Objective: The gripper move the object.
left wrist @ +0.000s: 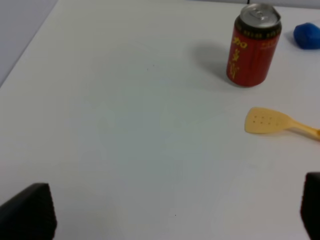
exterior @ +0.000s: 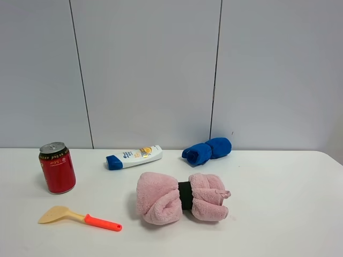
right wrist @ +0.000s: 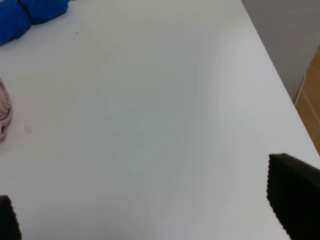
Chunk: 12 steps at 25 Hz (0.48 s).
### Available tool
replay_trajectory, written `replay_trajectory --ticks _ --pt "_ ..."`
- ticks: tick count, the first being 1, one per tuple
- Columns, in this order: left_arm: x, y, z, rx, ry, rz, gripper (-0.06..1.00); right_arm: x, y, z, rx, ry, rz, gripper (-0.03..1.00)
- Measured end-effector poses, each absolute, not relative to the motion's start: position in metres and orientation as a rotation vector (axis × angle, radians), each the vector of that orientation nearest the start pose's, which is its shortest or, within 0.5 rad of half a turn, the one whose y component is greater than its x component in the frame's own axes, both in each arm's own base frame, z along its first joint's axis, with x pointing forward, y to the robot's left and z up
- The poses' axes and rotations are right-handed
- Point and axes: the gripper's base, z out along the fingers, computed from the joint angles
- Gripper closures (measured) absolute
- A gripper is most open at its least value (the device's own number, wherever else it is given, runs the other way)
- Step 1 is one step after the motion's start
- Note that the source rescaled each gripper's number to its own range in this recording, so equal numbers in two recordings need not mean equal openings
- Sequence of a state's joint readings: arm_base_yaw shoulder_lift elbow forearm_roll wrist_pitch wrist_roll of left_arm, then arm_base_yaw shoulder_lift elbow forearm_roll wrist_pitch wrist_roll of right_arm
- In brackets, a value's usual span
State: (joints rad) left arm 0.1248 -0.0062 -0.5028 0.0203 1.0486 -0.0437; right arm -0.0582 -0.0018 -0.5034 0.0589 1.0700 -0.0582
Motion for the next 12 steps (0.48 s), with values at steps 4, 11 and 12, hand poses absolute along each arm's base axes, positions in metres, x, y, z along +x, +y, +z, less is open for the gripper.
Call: replay_trajectory --ticks 4,11,12 --pt "-0.0059 0.0009 0.2790 -0.171 2.017 0.076 -0.06 -0.0058 0.0050 0.2776 -0.003 2.047 -0.002 -0.03" --pt "-0.0059 0.0009 0.2790 -0.171 2.017 0.076 -0.06 -0.0058 0.0050 0.2776 -0.003 2.047 -0.002 -0.03" --pt "-0.0059 0.0009 0.2790 -0.171 2.017 0.076 -0.06 -0.0058 0.0050 0.2776 -0.003 2.047 -0.002 -0.03"
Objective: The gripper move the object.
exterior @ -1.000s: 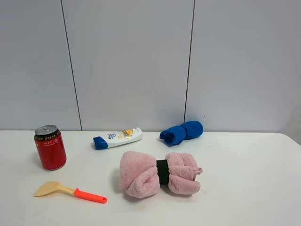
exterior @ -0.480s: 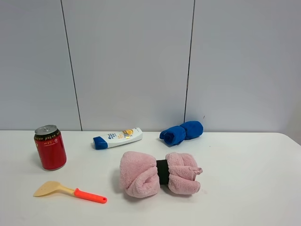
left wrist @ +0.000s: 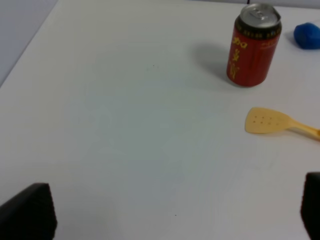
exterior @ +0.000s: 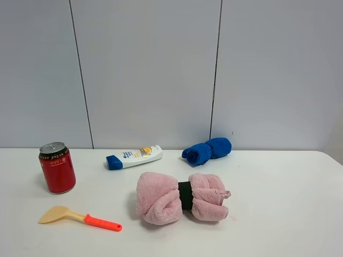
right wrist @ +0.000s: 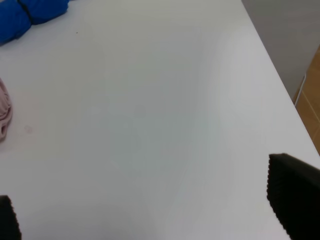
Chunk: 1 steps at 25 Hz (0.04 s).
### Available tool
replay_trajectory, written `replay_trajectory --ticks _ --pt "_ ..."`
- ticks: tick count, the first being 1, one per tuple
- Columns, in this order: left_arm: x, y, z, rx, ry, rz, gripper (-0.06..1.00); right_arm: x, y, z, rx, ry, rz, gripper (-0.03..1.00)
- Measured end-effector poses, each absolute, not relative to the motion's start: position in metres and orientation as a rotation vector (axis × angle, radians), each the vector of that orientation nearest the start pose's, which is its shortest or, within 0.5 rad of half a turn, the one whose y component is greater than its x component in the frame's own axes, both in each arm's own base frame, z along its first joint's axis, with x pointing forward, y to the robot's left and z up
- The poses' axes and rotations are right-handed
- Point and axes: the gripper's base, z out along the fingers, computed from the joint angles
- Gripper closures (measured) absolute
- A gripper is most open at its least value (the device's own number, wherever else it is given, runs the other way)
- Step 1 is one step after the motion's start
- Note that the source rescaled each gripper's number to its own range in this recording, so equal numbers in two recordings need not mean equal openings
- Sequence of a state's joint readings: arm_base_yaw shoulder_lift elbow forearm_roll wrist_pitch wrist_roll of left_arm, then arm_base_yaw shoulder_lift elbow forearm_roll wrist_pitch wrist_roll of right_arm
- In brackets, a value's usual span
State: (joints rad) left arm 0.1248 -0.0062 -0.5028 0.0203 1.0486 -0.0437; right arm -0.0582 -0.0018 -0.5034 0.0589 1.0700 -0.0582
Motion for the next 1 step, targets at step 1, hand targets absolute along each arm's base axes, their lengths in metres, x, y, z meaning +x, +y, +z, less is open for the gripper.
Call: replay_trajectory --ticks 1 --pt "-0.0059 0.0009 0.2790 -0.171 2.017 0.076 -0.06 -0.0058 0.0050 0.2776 -0.003 2.047 -0.002 -0.03"
